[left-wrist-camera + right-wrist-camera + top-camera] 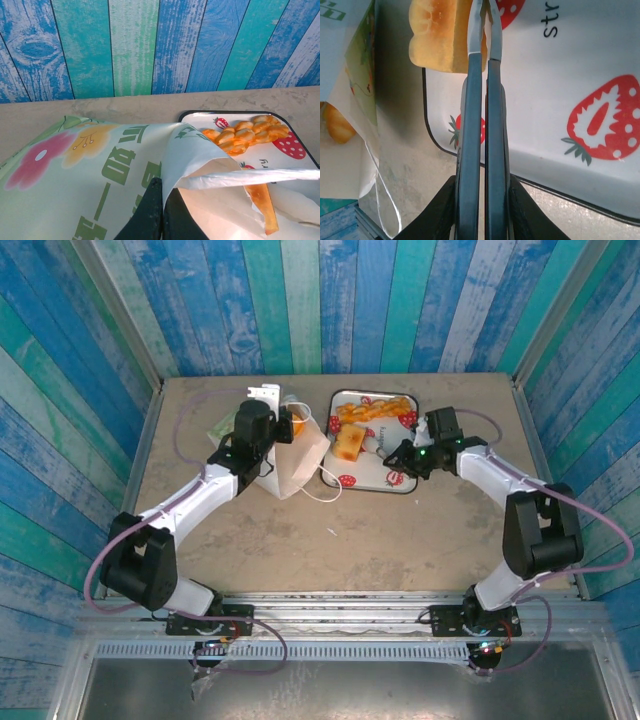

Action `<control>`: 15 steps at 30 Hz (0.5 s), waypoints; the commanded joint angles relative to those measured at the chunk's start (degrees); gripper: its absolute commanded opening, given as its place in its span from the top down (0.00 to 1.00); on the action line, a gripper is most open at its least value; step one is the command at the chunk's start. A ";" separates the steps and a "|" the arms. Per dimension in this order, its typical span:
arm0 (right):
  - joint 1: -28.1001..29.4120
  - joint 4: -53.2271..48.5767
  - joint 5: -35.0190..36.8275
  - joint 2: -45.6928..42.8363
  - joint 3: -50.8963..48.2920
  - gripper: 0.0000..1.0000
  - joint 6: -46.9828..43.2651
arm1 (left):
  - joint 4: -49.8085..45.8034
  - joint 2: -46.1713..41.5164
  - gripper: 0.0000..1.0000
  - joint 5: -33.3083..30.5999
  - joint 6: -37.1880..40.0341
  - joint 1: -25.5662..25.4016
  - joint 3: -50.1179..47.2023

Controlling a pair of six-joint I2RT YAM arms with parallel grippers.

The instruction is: Take the fake bread out of the paper bag

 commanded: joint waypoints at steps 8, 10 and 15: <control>0.33 1.89 -0.21 3.61 4.12 0.80 -1.03 | 3.40 -4.57 1.00 2.46 -0.18 -0.05 -0.69; 0.35 1.71 -0.30 3.57 3.66 0.80 -0.41 | 3.22 -4.65 1.00 2.49 -0.19 -0.10 -0.77; 0.33 1.38 0.23 -0.14 0.92 0.79 0.07 | 3.23 -5.46 1.00 3.34 0.44 -0.10 -1.61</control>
